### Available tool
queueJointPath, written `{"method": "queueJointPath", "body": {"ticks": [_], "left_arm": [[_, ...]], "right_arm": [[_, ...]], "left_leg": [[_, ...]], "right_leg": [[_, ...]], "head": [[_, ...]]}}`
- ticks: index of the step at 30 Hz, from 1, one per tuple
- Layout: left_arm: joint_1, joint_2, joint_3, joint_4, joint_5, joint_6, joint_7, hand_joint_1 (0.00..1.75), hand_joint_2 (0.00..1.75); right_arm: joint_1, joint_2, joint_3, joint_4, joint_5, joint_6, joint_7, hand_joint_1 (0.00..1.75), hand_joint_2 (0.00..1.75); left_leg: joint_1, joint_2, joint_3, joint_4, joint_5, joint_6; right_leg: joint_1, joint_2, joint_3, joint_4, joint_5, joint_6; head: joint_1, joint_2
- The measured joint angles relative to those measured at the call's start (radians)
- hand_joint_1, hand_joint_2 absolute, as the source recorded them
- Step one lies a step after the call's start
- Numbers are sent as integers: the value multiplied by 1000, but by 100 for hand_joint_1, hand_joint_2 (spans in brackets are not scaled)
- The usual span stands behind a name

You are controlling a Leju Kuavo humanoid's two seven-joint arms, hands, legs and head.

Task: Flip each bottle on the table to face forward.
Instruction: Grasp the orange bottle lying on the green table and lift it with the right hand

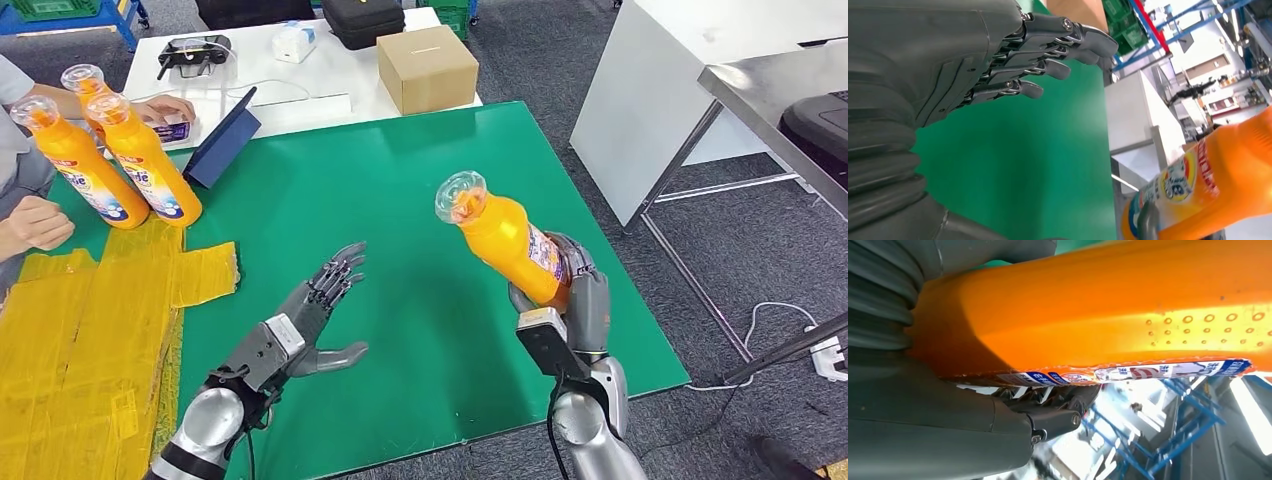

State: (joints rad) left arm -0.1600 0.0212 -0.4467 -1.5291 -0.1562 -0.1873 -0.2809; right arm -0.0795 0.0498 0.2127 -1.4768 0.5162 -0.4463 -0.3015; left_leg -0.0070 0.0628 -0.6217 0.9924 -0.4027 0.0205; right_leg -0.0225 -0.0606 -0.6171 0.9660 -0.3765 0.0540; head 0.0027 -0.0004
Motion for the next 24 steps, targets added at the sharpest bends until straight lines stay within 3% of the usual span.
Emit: {"method": "queueJointPath", "body": {"ticks": [5, 10, 16, 24], "left_arm": [[-7, 4, -27, 0, 16, 5, -14, 0, 175], [-18, 4, -39, -23, 21, 31, -22, 0, 175], [-39, 4, -45, -43, 22, 37, -21, 0, 175], [-46, 4, -47, -44, 24, 38, -21, 0, 175]], "right_arm": [[-6, 24, 3, -6, -214, 161, -36, 174, 175], [-21, 64, 67, 12, -260, 265, -40, 173, 175], [-44, 107, 198, 75, -250, 288, -43, 173, 175], [-64, 115, 254, 119, -246, 290, -43, 172, 175]], "left_leg": [[0, 0, 0, 0, 0, 0], [1, 1, -1, 0, 0, 0], [1, 0, -1, 0, 0, 0], [0, -1, -2, 0, 0, 0]], "right_leg": [[0, 0, 0, 0, 0, 0], [1, 0, -1, 0, 0, 0], [1, 0, -1, 0, 0, 0], [0, 0, -1, 0, 0, 0]], "head": [[0, 0], [0, 0], [0, 0], [0, 0]]}}
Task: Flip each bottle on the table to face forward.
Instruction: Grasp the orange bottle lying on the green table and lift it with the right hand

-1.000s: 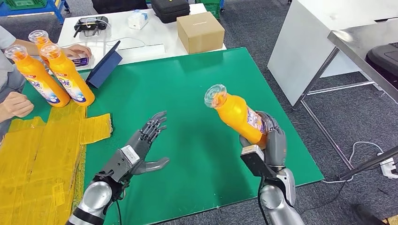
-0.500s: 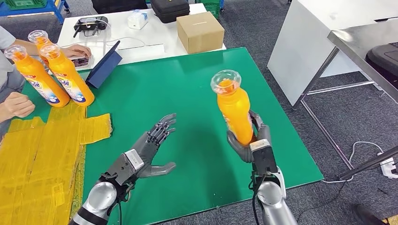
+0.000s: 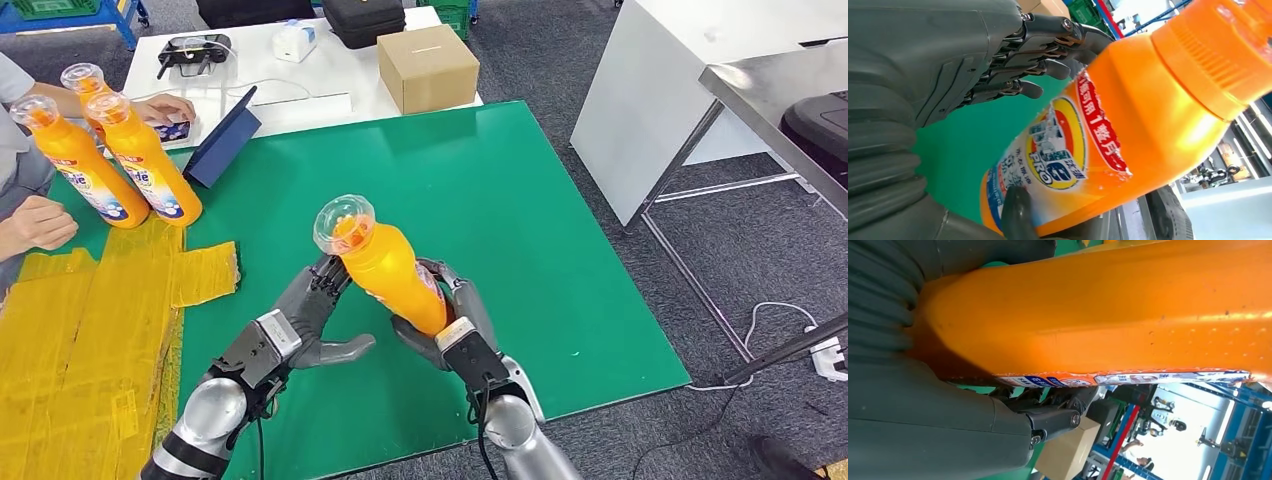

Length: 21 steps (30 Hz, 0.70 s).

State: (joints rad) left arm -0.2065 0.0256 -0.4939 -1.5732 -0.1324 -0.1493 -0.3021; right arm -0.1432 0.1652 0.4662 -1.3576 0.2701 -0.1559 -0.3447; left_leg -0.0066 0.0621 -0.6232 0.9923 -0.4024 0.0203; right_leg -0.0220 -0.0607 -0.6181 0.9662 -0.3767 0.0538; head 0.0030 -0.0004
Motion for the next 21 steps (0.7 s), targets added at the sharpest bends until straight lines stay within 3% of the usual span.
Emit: {"method": "queueJointPath", "body": {"ticks": [17, 21], "left_arm": [[-29, -1, 0, 8, 20, 7, 0, 0, 175], [-37, -4, 0, 27, 36, 8, 3, 170, 175]], "right_arm": [[-69, 36, 163, 150, 37, 28, 1, 172, 175], [-76, 36, 176, 167, 39, 30, 2, 173, 175]], "left_leg": [[1, 0, -1, 0, 0, 0], [1, 0, -1, 0, 0, 0]], "right_leg": [[1, 0, -1, 0, 0, 0], [1, 0, -2, 0, 0, 0]], "head": [[0, 0], [0, 0]]}}
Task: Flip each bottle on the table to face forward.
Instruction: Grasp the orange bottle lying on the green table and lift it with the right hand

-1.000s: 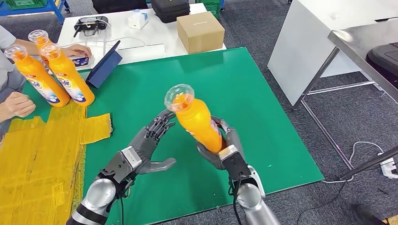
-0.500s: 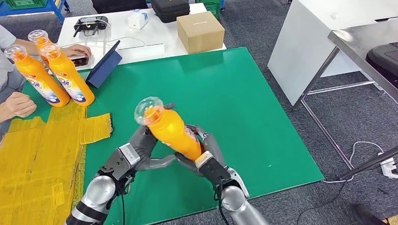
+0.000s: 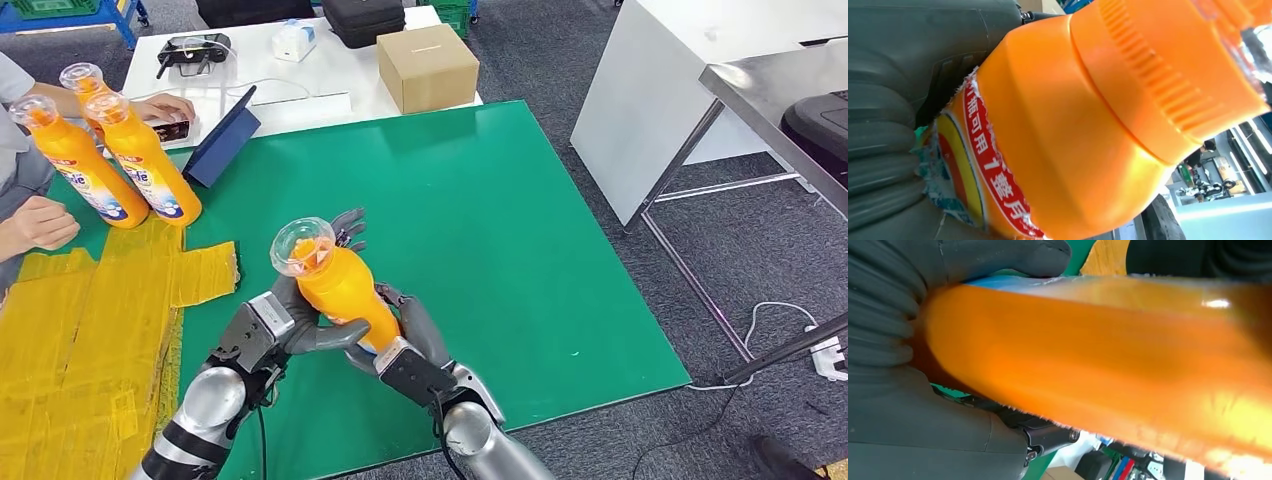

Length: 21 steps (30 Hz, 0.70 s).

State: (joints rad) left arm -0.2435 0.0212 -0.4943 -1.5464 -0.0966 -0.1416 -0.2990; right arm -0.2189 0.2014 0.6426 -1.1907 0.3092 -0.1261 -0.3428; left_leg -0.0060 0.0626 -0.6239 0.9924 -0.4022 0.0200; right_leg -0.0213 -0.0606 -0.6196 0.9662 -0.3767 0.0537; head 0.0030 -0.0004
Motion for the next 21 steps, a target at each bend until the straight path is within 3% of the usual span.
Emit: {"method": "queueJointPath", "body": {"ticks": [15, 19, 21], "left_arm": [[-6, -8, 1, 35, 17, 9, -1, 175, 175], [-7, -8, 1, 36, 17, 17, -3, 175, 175], [-7, -9, 1, 36, 16, 28, -7, 175, 175]], "right_arm": [[-20, 0, 19, 42, 5, -9, 6, 174, 175], [-19, -1, 18, 39, 7, -22, 6, 157, 175], [-18, -2, 17, 34, 8, -29, 6, 157, 175]], "left_leg": [[0, 1, -1, 0, 0, 0], [0, 1, -1, 0, 0, 0], [0, 1, -1, 0, 0, 0]], "right_leg": [[0, 0, -1, 0, 0, 0], [0, 0, -1, 0, 0, 0], [0, 0, -1, 0, 0, 0]], "head": [[0, 0], [0, 0], [0, 0]]}}
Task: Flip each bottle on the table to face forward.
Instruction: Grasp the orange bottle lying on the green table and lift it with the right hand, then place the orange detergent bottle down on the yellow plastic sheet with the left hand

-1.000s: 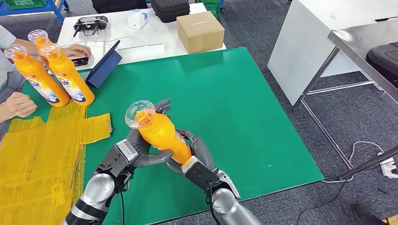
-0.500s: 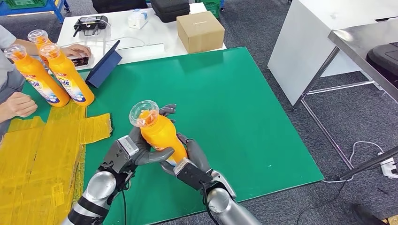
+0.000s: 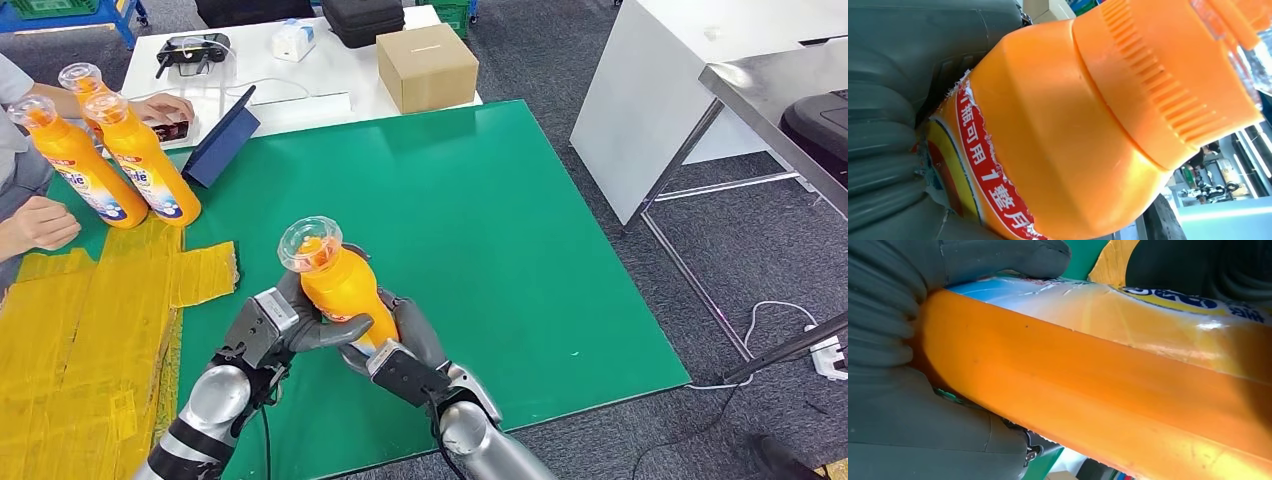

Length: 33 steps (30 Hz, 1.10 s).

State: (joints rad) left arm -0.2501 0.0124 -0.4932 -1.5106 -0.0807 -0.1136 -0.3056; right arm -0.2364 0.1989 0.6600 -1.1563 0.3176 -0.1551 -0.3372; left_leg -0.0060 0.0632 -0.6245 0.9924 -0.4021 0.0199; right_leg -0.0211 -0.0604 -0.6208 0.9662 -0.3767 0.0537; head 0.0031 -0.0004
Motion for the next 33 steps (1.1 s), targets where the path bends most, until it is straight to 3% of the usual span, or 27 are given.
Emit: {"method": "queueJointPath", "body": {"ticks": [2, 3, 6, 7, 9, 12, 15, 17, 21, 26, 30, 33], "left_arm": [[0, -1, 0, 0, -1, 9, -3, 175, 175], [0, -1, 0, 0, -1, 11, -4, 175, 175], [0, -1, 0, 0, -3, 15, -5, 175, 175], [0, -1, 1, 0, -7, 21, -6, 175, 175], [0, -1, 4, -2, -35, 57, -10, 175, 175], [1, 8, 29, -24, -162, 188, -10, 175, 175], [-1, 36, 71, -62, -476, 358, 49, 175, 175], [-13, 71, 99, -76, -697, 404, 119, 175, 175], [-68, 161, 147, -66, -950, 339, 242, 175, 175], [-200, 276, 160, 44, -1134, 125, 376, 175, 175], [-320, 333, 121, 189, -1195, 30, 397, 175, 175], [-359, 347, 100, 245, -1196, 13, 389, 175, 175]], "right_arm": [[2, -2, -1, -6, 1, -5, 0, 151, 175], [3, -3, -2, -9, 2, -6, 0, 132, 175], [5, -6, -2, -13, 2, -8, 0, 20, 175], [6, -6, -2, -15, 2, -11, 0, 0, 175], [15, -9, -6, -27, 0, -25, -5, 0, 175], [47, -20, -25, -85, 11, -65, -19, 0, 175], [95, -44, -51, -199, 54, -114, -35, 0, 175], [127, -60, -69, -289, 76, -137, -42, 0, 175], [175, -88, -98, -441, 100, -164, -56, 0, 175], [209, -112, -126, -562, 120, -193, -77, 0, 175], [213, -125, -141, -628, 118, -219, -87, 0, 175], [212, -128, -148, -651, 110, -230, -89, 0, 175]], "left_leg": [[0, 0, 0, 0, 0, 0], [0, 0, 0, 0, 0, 0], [0, 0, 0, 0, 0, 0], [0, 0, 0, 0, 0, 0], [0, 0, 0, 0, 0, 0], [0, 0, -1, 0, 0, 0], [0, 0, -1, 0, 0, 0], [0, 0, -1, 0, 0, 0], [0, 1, -1, 0, 0, -1], [0, 1, -1, 0, 2, -2], [0, 1, -1, 0, 3, -2], [0, 1, -2, 0, 3, -2]], "right_leg": [[0, 0, 0, 0, 0, 0], [0, 0, 0, 0, 0, 0], [0, 0, 0, 0, 0, 0], [0, 0, 0, 0, 0, 0], [0, 0, 0, 0, 0, 0], [0, 0, 0, 0, 0, 0], [0, 0, 0, 0, 0, 0], [0, 0, -1, 0, 0, 0], [0, 0, -2, 0, 0, 0], [0, 1, -3, 0, 1, -1], [0, 1, -3, 0, 3, -3], [0, 1, -3, 0, 3, -3]], "head": [[0, 0], [0, 0], [0, 0], [0, 0], [0, 0], [0, 0], [0, 0], [0, 0], [0, 0], [0, 0], [0, 0], [0, 0]]}}
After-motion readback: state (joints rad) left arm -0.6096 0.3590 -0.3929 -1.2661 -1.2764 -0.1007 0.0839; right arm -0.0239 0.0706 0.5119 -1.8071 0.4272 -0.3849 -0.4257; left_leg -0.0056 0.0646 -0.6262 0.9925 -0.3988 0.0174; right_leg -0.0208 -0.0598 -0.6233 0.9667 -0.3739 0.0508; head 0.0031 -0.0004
